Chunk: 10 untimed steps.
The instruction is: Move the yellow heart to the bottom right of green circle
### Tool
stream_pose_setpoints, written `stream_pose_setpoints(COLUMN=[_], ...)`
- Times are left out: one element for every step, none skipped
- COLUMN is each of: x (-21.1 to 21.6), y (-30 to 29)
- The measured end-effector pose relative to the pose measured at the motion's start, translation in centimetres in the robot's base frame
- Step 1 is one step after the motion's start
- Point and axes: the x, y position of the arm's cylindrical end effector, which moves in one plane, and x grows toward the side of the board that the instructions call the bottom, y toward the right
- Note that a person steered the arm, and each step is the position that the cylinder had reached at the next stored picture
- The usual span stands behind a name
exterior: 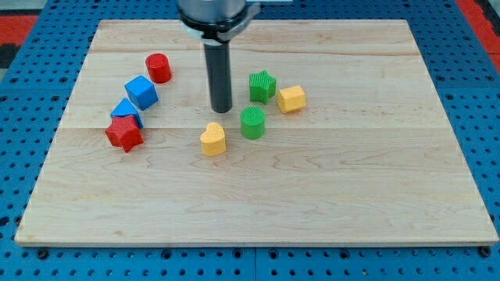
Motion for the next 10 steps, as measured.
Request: stream_pose_setpoints(x=[1.7,2.2,2.4,4.4,6.2,7.2,8.6,8.8,8.8,8.1], y=[0.1,-0.3,-1.4,-1.4,-1.4,-1.7,-2.9,2.1,4.3,3.0])
